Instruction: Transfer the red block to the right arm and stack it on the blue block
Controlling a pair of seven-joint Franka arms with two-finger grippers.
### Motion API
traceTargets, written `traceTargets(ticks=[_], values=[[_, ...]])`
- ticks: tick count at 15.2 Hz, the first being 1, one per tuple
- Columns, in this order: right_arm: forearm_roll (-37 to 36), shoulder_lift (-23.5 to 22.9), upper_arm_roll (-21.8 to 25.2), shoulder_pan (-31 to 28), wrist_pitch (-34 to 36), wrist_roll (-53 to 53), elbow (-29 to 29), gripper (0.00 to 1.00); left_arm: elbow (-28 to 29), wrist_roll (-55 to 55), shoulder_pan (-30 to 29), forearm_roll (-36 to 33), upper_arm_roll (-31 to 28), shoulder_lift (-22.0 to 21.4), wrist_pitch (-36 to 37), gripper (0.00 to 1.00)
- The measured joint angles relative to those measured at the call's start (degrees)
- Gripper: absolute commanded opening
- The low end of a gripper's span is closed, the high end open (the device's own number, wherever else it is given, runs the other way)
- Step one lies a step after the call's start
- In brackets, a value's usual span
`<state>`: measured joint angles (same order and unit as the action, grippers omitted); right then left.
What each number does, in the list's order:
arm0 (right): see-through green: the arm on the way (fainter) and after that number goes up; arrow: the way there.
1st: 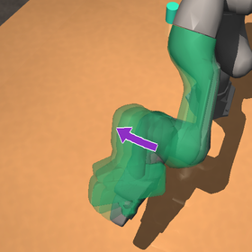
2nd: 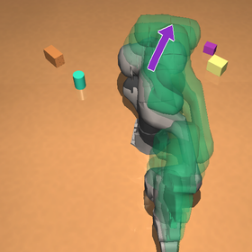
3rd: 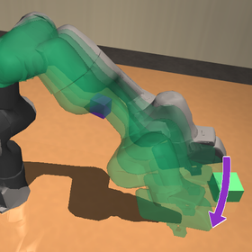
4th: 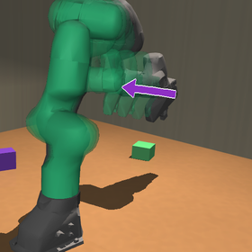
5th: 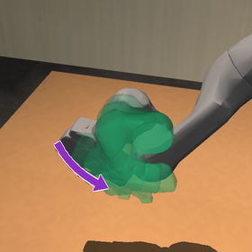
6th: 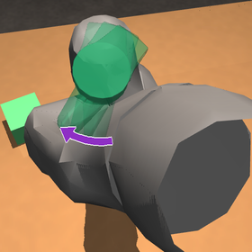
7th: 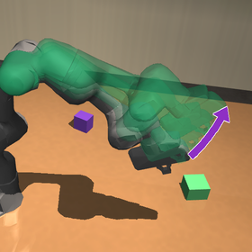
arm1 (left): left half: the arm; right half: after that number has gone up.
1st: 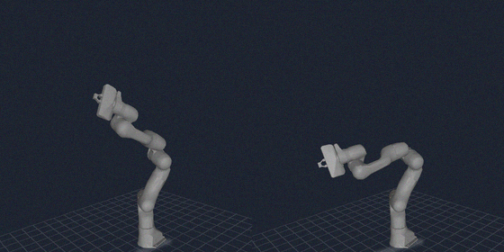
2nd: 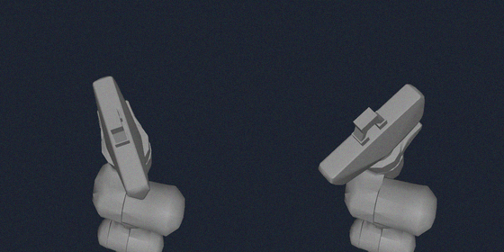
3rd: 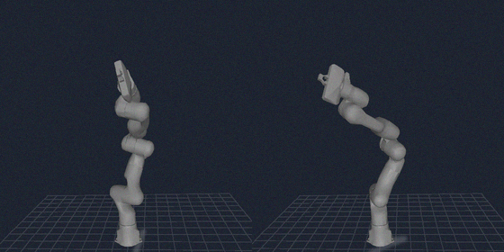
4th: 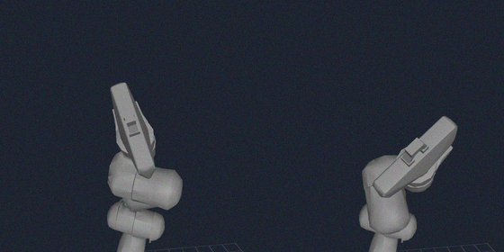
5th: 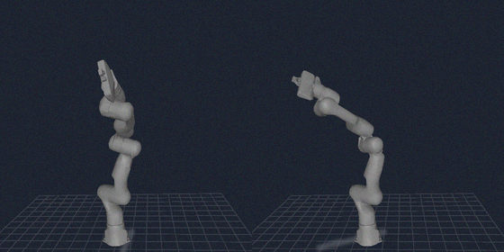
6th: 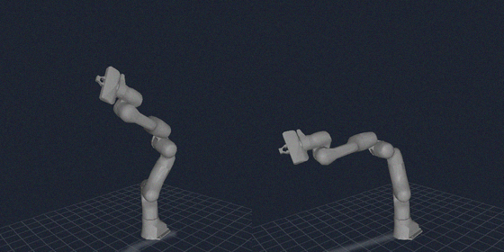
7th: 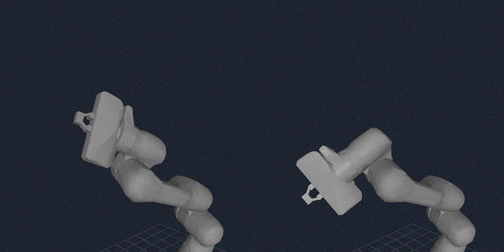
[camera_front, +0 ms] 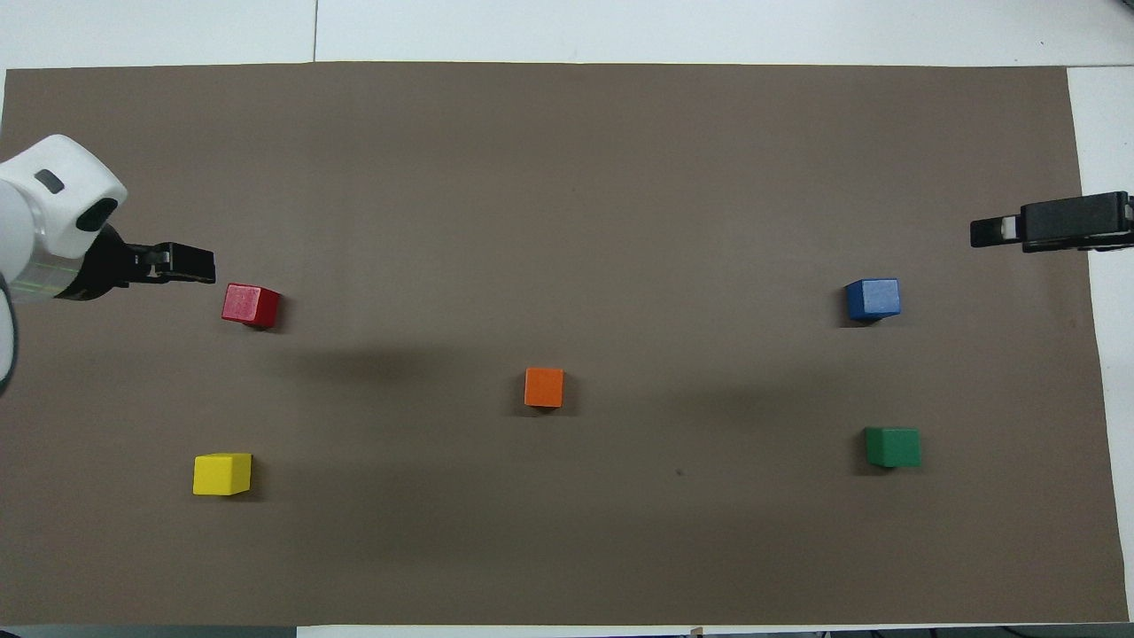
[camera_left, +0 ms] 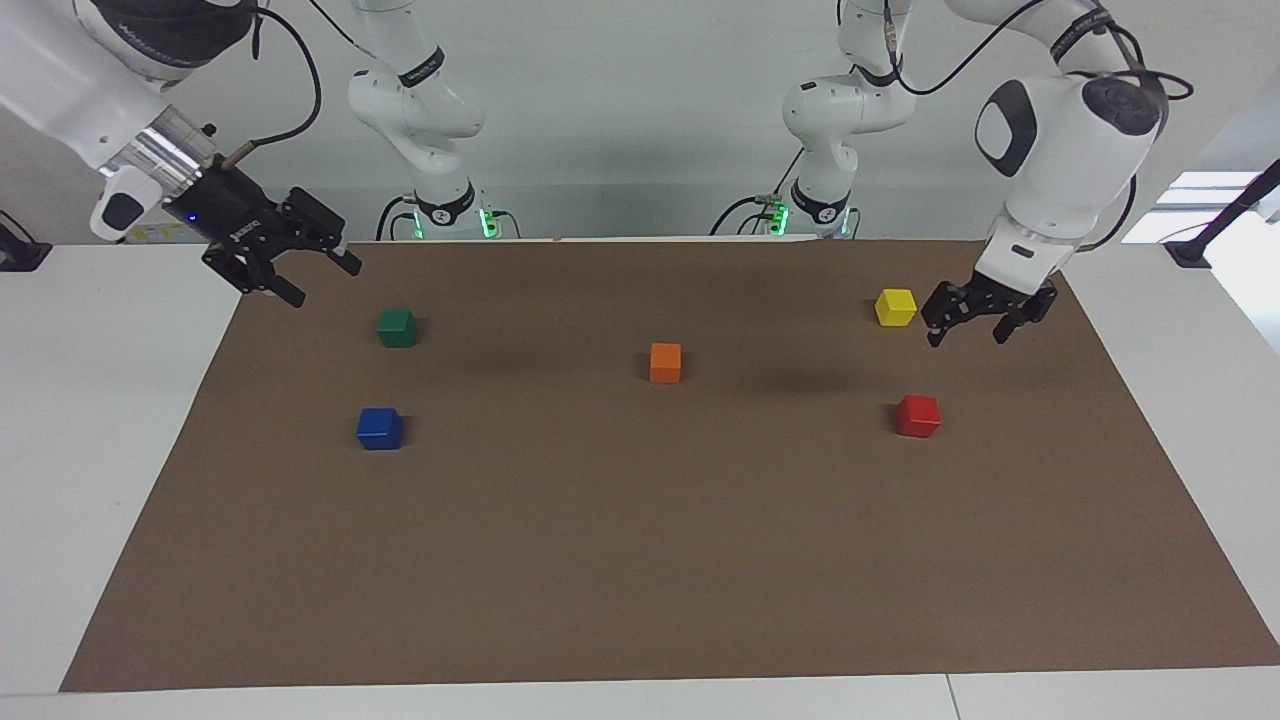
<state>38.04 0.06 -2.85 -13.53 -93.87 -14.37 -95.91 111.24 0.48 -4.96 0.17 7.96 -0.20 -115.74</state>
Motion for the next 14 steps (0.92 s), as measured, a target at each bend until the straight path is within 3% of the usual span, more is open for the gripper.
traceTargets(ticks=[2, 8, 11, 14], values=[[9.3, -1.4, 0.0, -0.4, 0.0, -2.1, -2.0, 1.0, 2.8, -0.9, 0.0, 0.0, 0.0, 2.3, -5.0, 1.0], [33.0, -8.9, -0.4, 0.1, 3.1, -10.9, -7.6, 1.0, 4.2, -4.0, -1.3, 0.0, -0.3, 8.1, -9.7, 1.0], [43.8, -12.2, -0.6, 1.0, 10.4, -13.6, -10.3, 1.0, 6.4, -5.3, -2.0, 0.0, -0.4, 8.9, -13.3, 1.0], [49.9, -17.3, -0.6, 1.5, 18.3, -19.5, -11.5, 1.0, 7.0, -7.6, -2.1, 0.0, -0.4, 10.8, -16.1, 1.0]])
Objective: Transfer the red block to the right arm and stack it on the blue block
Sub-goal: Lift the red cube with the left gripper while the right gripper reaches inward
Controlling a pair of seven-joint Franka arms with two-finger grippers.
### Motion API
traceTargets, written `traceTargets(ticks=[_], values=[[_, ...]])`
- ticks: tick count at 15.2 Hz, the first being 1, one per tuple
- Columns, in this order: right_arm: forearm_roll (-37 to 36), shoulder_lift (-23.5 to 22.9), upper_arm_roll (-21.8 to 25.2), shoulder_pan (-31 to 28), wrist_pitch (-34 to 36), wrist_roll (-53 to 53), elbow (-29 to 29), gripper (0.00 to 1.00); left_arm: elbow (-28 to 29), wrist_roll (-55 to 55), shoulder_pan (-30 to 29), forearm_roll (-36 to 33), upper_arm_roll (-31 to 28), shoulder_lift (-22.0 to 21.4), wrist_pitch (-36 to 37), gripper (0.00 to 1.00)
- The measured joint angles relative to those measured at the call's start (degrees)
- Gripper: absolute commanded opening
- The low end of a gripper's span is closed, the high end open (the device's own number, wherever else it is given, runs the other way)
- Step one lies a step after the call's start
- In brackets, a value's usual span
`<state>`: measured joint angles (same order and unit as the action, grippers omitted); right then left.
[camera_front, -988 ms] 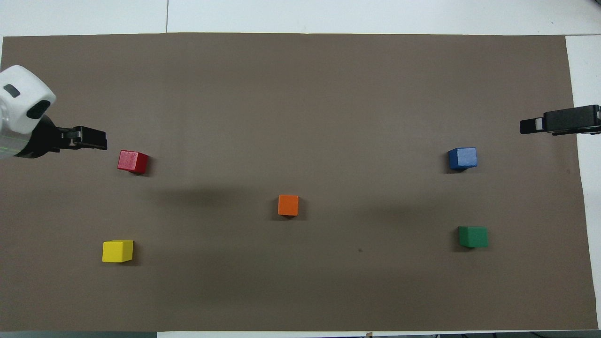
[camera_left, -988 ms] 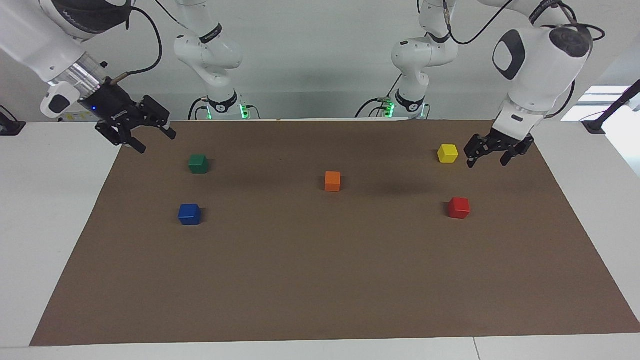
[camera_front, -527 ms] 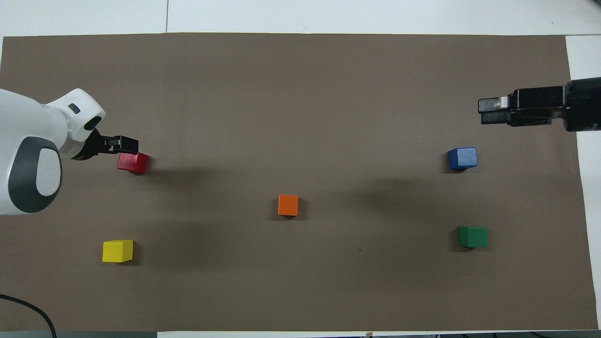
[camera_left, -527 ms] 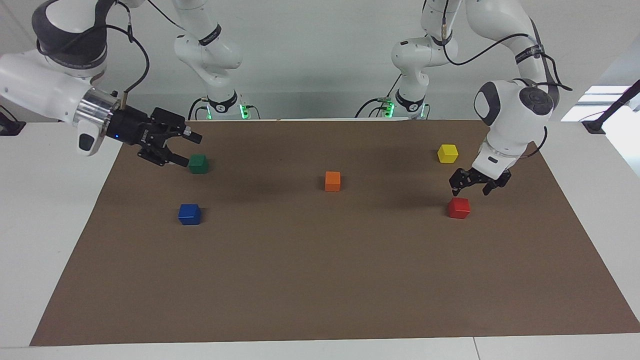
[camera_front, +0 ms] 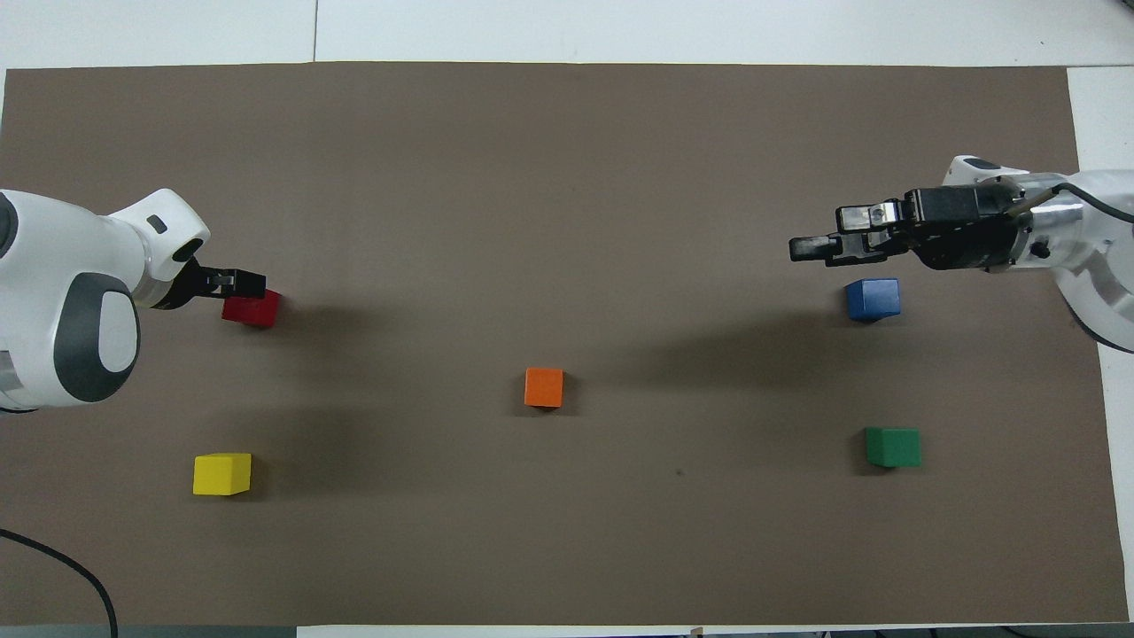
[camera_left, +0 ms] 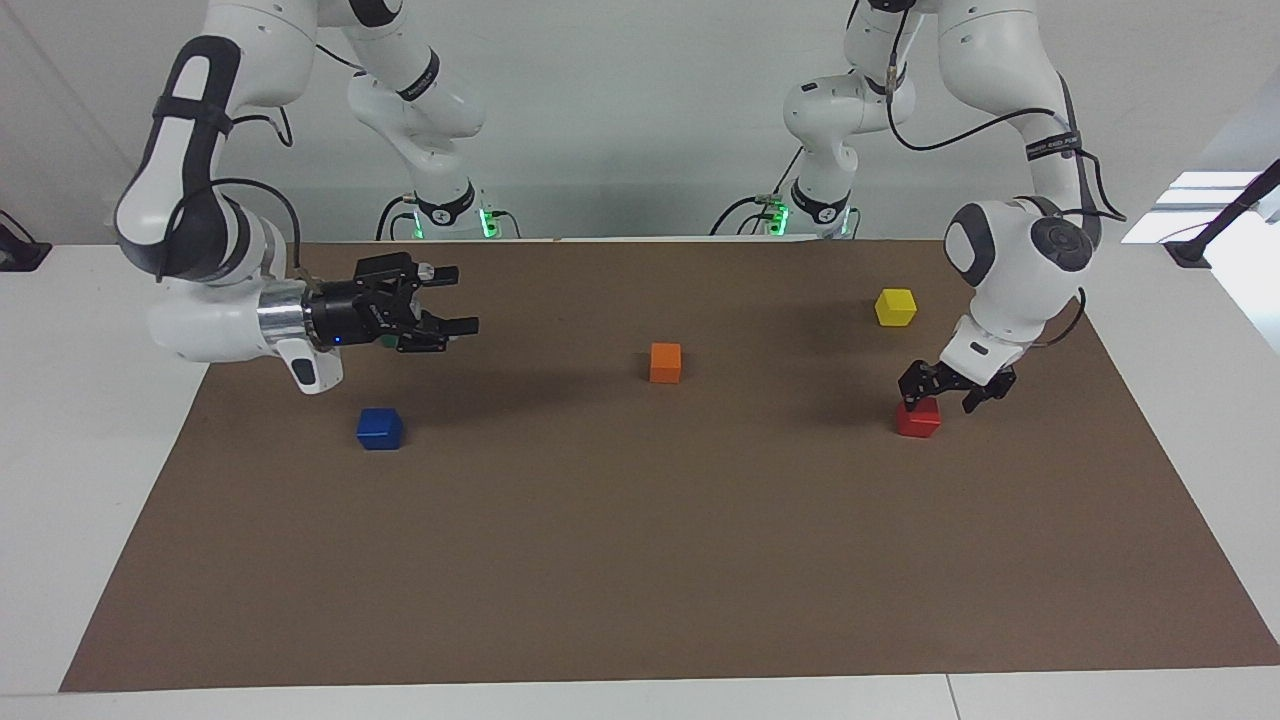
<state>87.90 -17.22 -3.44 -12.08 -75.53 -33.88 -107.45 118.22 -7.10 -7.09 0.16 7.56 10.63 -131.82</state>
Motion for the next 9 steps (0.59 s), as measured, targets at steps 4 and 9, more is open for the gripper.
traceTargets(ticks=[4, 9], values=[[8.7, -5.4, -0.1, 4.6, 4.7, -8.5, -1.4, 1.0, 0.0, -0.6, 0.1, 0.0, 0.3, 3.3, -3.0, 1.0], [20.3, -9.5, -0.4, 13.5, 8.8, -13.2, -1.6, 1.0, 0.0, -0.9, 0.0, 0.0, 0.3, 5.0, -3.4, 0.98]])
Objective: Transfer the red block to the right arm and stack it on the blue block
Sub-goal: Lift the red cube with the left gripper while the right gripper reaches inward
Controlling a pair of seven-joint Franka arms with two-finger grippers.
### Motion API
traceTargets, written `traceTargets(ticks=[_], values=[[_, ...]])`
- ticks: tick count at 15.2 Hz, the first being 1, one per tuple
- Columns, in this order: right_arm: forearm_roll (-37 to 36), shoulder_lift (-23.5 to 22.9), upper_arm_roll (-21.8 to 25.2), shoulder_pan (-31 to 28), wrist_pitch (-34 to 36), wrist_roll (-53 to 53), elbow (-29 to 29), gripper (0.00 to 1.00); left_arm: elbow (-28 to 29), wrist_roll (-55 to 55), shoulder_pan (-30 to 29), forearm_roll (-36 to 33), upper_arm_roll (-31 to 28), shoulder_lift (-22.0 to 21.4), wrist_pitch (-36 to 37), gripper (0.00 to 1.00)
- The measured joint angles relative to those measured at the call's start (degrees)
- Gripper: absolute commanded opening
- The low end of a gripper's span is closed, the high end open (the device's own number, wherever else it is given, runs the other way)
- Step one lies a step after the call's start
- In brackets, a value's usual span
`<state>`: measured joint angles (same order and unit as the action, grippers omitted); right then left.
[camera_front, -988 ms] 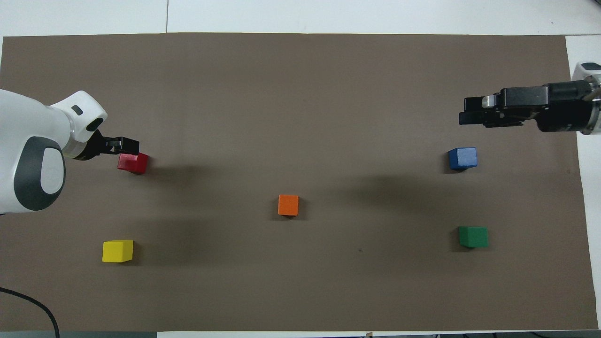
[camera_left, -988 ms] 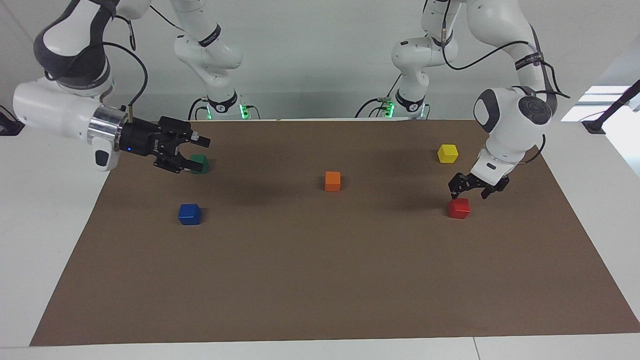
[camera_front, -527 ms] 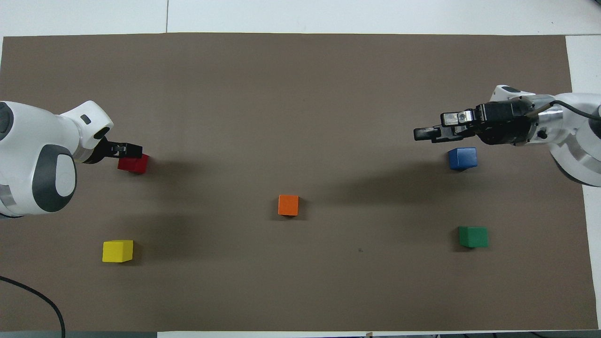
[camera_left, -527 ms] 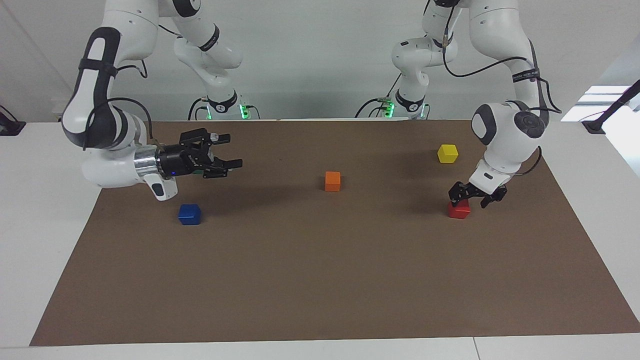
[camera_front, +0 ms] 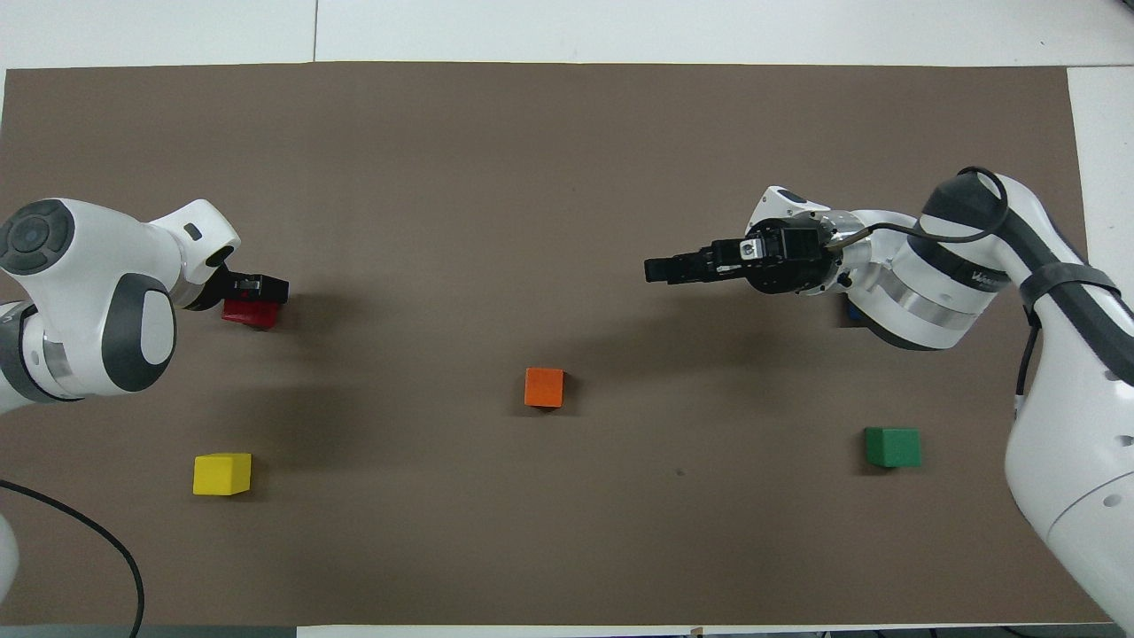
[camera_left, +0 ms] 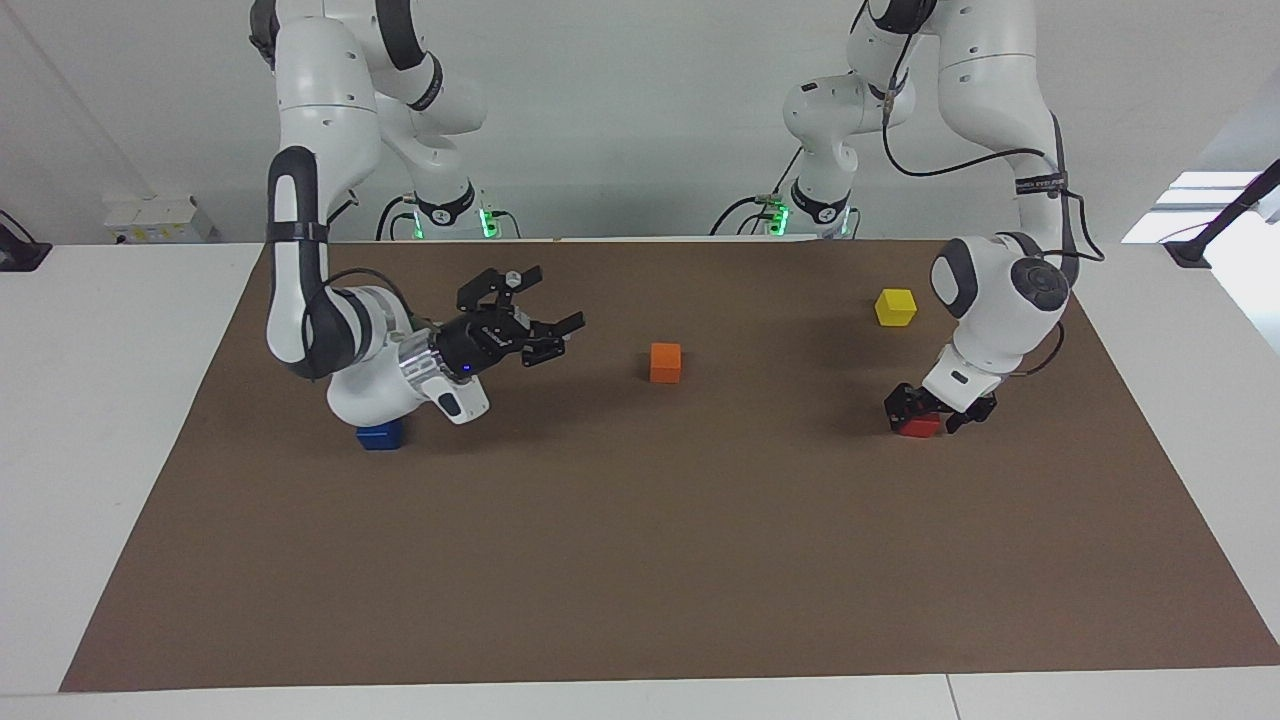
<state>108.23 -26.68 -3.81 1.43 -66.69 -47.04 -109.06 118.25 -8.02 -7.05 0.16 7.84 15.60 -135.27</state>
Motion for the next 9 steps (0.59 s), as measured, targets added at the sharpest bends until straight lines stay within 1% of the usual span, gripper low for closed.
traceTargets(ticks=[1, 2, 3, 4, 5, 6, 9], values=[[1.2, -0.1, 0.0, 1.0, 0.7, 0.0, -0.1, 1.0, 0.0, 0.0, 0.0, 0.0, 0.0, 0.0, 0.2, 0.97], [2.3, -0.1, 0.0, 1.8, 1.2, 0.0, -0.2, 1.0, 0.0, -0.1, 0.0, 0.0, 0.0, 0.0, 0.5, 0.94], [2.9, -0.3, 0.0, 2.4, 1.4, 0.0, -0.4, 1.0, 0.0, -0.1, 0.0, 0.0, 0.0, 0.0, 0.8, 0.85], [3.1, -0.6, 0.0, 2.7, 1.7, 0.0, -0.6, 1.0, 0.0, -0.1, 0.0, 0.0, 0.1, 0.0, 1.0, 0.6], [3.1, -1.2, 0.0, 2.7, 2.6, 0.0, -0.6, 1.0, 0.0, -0.1, 0.0, 0.0, 0.1, 0.0, 1.2, 0.26], [3.1, -2.0, 0.0, 2.7, 3.7, 0.4, -0.7, 1.0, 0.0, -0.1, 0.0, 0.0, 0.1, 0.0, 1.5, 0.0], [3.1, -4.2, 0.0, 2.6, 5.4, 3.1, -0.8, 1.0, -0.4, 1.9, -0.1, 0.3, -0.1, -0.2, 4.5, 0.0]])
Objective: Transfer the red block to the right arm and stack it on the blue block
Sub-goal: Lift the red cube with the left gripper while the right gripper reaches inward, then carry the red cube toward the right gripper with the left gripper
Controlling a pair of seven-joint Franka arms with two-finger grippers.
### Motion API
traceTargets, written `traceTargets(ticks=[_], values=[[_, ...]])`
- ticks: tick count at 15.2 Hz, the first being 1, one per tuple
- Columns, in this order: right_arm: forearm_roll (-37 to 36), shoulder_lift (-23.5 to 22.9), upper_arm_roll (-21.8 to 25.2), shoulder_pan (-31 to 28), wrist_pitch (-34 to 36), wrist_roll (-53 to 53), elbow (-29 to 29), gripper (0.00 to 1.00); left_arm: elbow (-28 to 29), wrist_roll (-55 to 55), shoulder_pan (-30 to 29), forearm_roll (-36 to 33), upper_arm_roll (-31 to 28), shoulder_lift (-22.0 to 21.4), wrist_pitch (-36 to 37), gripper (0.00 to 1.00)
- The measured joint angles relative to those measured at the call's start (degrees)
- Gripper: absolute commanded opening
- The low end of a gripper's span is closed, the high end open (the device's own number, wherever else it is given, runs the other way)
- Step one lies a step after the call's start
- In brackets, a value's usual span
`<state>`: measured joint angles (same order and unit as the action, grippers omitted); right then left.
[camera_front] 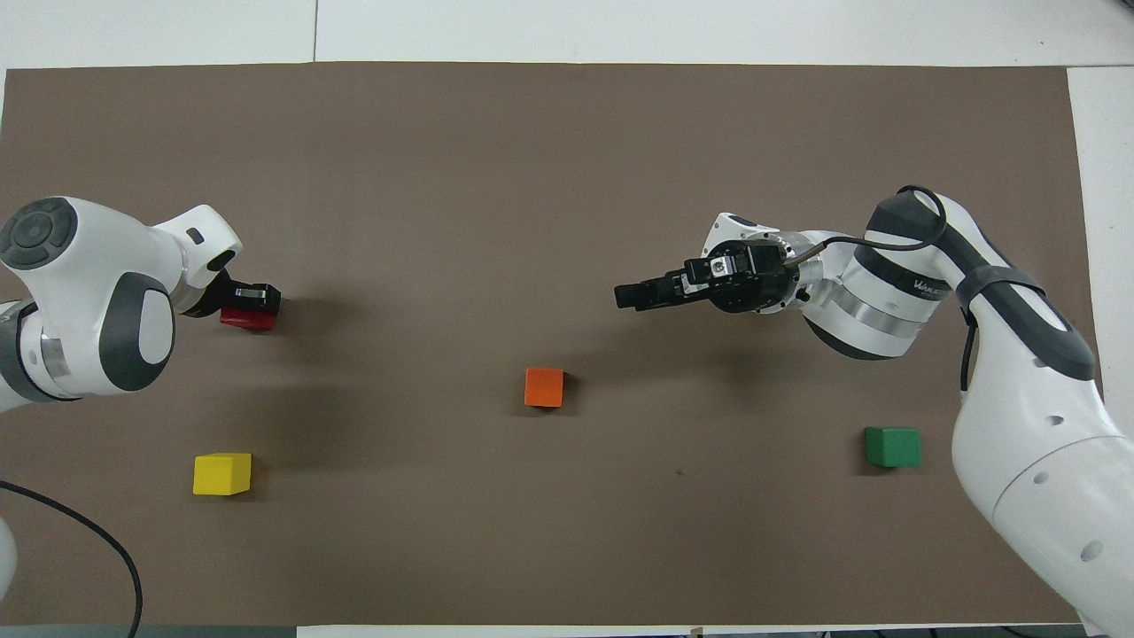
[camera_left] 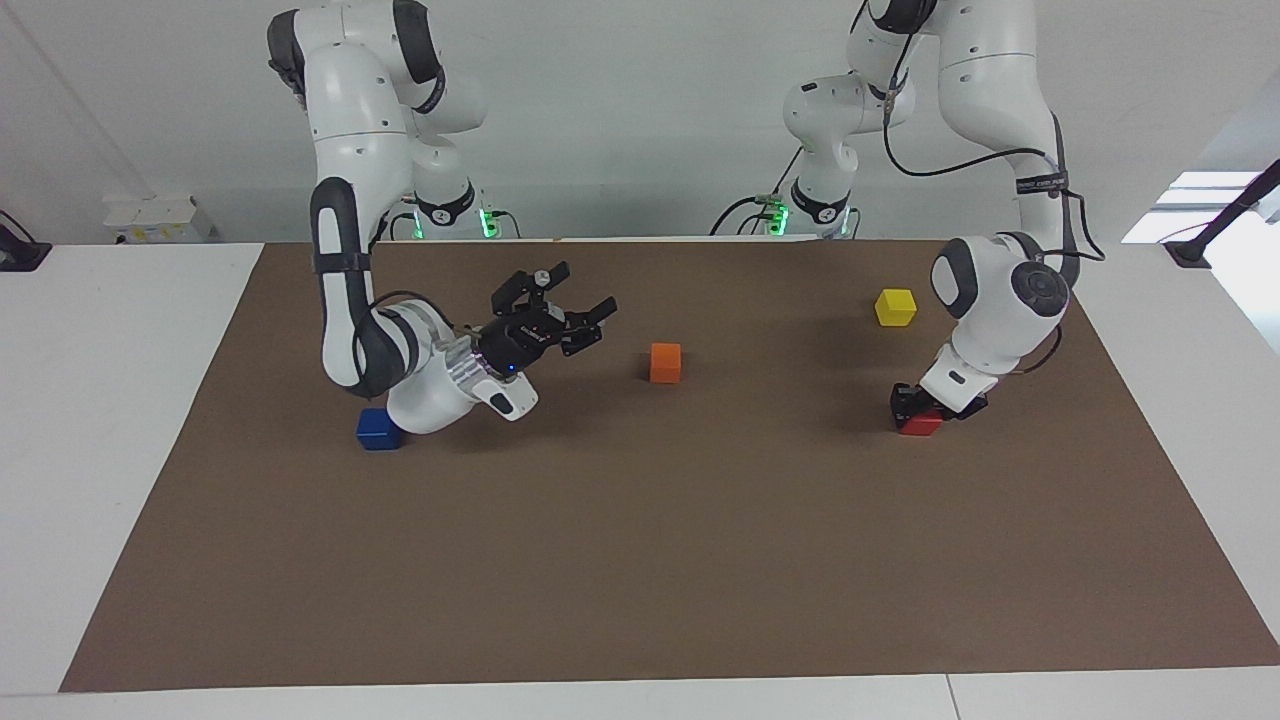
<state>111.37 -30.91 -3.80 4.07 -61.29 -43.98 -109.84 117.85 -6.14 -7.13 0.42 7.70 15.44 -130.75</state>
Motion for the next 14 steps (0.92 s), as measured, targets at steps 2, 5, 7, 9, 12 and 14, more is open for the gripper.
traceTargets(ticks=[2, 5, 7, 9, 12, 14], values=[[0.1, -0.5, 0.0, 0.0, 0.2, 1.5, -0.1, 1.0, -2.2, 7.7, 0.0, 1.0, 0.1, -0.3, 4.3, 0.0], [1.7, -0.5, 0.0, 0.6, 0.0, 2.4, -0.2, 1.0, -11.3, 23.7, 0.9, 5.7, 1.7, -1.4, 18.3, 0.0], [2.2, -0.5, -0.1, 1.4, -1.4, 2.4, -0.2, 1.0, -17.9, 34.8, 2.2, 10.5, 2.5, -2.6, 28.4, 0.0], [2.9, -0.5, -0.1, 2.1, -3.0, 2.2, -0.2, 1.0, -22.8, 44.1, 2.7, 15.7, 4.1, -4.4, 35.7, 0.0], [5.2, -0.5, -0.1, 4.0, -4.3, 1.3, -0.2, 1.0, -25.3, 59.5, 3.0, 23.6, 6.9, -9.2, 39.7, 0.0], [5.5, -0.5, -0.1, 4.6, -4.9, 0.3, -0.2, 1.0, -25.4, 72.8, 3.2, 27.9, 10.6, -12.7, 40.0, 0.0]])
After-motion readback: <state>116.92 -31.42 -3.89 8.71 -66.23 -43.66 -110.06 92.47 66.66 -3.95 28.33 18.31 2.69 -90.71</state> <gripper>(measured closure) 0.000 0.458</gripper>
